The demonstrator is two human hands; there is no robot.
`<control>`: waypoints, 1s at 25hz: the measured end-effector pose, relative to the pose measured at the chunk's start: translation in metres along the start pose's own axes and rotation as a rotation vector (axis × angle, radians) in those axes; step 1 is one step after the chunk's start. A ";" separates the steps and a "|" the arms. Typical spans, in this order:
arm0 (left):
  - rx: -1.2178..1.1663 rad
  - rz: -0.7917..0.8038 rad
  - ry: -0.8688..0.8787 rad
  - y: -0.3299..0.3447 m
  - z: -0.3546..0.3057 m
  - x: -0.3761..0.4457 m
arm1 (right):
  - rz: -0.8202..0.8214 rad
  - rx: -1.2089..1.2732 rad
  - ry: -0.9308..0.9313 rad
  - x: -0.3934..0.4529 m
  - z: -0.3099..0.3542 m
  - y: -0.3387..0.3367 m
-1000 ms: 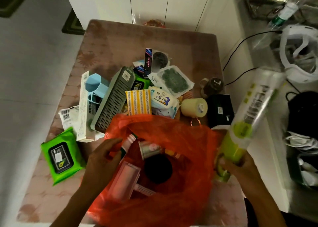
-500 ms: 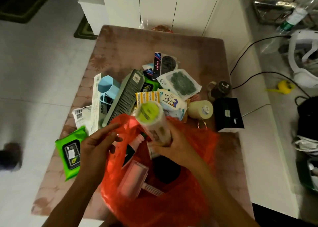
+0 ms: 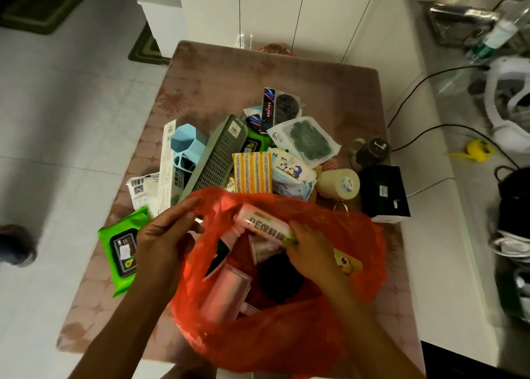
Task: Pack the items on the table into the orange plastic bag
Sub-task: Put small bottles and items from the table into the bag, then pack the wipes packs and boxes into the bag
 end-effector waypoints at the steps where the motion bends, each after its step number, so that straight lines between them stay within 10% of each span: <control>1: 0.024 0.016 -0.005 0.004 0.002 -0.001 | 0.003 0.088 -0.022 0.002 -0.001 0.003; 5: 0.127 0.060 -0.015 0.022 0.008 -0.008 | 0.256 0.545 -0.286 -0.024 0.019 0.025; 7: 0.182 0.071 -0.003 0.030 0.009 -0.012 | 0.127 0.513 -0.328 -0.030 0.016 0.027; 14: 0.238 -0.010 -0.050 0.028 0.024 -0.017 | -0.489 0.540 0.171 -0.015 -0.070 -0.084; 21: 0.286 -0.045 -0.027 0.020 0.018 -0.026 | -0.160 0.803 0.639 0.073 -0.143 -0.035; 25: 0.285 -0.043 -0.006 0.019 0.016 -0.024 | -0.352 0.737 0.540 0.053 -0.145 -0.055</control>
Point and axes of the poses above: each hand's wrist, its own x-axis towards the middle knuckle, its own y-axis out of the palm, z = x × y, the point moved 8 cm from there along x, towards the middle knuckle, and after that the axes turned 1 degree about -x, right-handed, at the moved point
